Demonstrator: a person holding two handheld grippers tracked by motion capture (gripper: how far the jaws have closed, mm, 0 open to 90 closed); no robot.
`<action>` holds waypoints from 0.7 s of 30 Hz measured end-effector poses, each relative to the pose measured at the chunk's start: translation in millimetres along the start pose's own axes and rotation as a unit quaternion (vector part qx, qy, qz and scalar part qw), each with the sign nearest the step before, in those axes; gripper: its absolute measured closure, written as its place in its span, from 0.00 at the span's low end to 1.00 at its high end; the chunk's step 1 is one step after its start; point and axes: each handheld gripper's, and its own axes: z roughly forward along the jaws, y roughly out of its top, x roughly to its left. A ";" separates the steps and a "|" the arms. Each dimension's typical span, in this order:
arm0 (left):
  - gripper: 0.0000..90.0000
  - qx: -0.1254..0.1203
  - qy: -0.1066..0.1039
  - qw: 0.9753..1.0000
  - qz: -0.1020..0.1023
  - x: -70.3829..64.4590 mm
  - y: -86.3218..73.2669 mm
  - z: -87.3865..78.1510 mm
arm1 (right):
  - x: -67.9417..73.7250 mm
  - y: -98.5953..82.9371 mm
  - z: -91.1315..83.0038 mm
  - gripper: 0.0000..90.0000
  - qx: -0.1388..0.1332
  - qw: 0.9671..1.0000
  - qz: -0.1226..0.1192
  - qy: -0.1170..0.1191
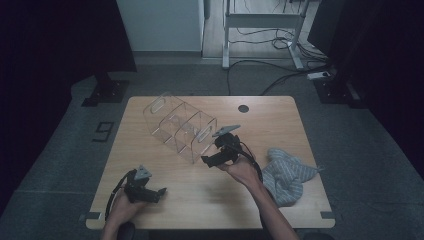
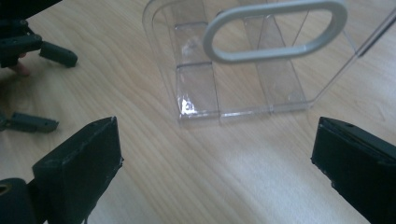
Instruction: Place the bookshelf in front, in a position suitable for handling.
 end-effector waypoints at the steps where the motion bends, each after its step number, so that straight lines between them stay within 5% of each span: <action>1: 0.00 0.000 0.000 1.000 0.000 0.0 0.0 0.0 | 0.8 1.4 1.8 0.01 -0.001 1.000 0.000 -0.002; 21: 0.00 -0.001 0.001 1.000 -0.001 -0.3 0.1 0.2 | 16.5 33.2 33.3 0.01 -0.009 0.999 -0.006 -0.045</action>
